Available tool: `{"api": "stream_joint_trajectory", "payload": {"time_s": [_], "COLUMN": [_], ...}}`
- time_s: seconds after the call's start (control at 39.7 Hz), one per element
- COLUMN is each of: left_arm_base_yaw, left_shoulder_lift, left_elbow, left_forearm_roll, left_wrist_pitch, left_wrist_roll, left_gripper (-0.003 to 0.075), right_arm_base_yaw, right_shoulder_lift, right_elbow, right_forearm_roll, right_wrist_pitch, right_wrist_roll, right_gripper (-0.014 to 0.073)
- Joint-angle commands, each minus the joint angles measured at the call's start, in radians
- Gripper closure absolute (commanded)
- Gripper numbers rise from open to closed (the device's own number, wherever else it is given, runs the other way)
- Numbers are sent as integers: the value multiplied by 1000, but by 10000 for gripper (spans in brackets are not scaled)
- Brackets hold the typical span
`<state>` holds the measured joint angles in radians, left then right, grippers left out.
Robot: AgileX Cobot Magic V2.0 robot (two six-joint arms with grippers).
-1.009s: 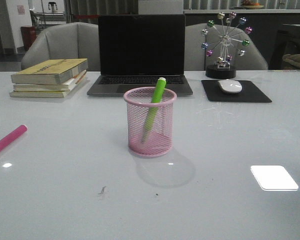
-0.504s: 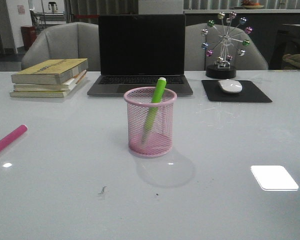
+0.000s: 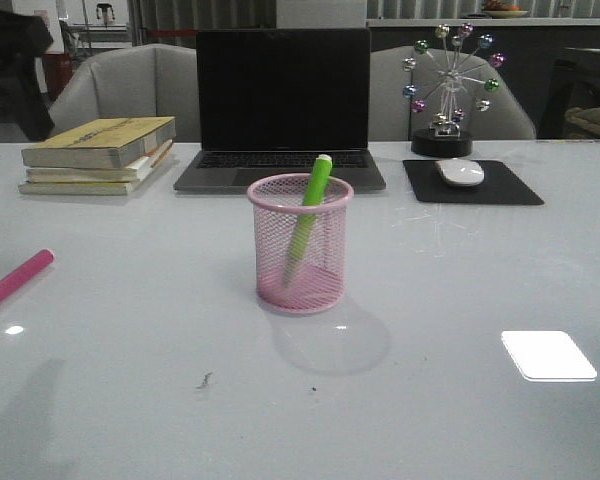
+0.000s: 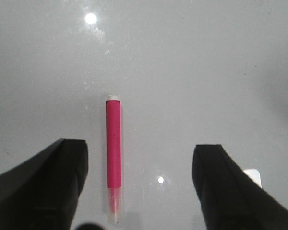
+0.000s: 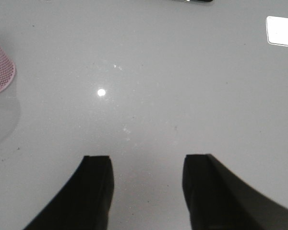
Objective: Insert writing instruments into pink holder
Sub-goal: 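Lower the left gripper and grasp the pink highlighter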
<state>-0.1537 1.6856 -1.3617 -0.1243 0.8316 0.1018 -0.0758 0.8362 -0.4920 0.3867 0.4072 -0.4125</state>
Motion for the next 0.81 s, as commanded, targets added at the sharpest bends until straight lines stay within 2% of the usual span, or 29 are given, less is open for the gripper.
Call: {"api": "stream_joint_trajectory", "payload": {"time_s": [0.0, 0.48, 0.78], "left_arm_base_yaw": [-6, -6, -6], "left_shoulder_lift": [31, 260, 311], "left_elbow": [-82, -107, -105], "left_forearm_roll": [7, 50, 46], "left_wrist_pitch": [23, 20, -24], "left_wrist_roll": [-14, -19, -19], "left_gripper": [213, 213, 216], "right_arm_base_yaw": [0, 0, 0], "right_shoulder_lift": [-12, -12, -12], "right_elbow": [-29, -29, -29], "right_forearm_roll": [19, 19, 19], "right_wrist_pitch": [-54, -41, -24], "right_wrist_roll": [-14, -14, -14], "right_gripper": [149, 149, 149]}}
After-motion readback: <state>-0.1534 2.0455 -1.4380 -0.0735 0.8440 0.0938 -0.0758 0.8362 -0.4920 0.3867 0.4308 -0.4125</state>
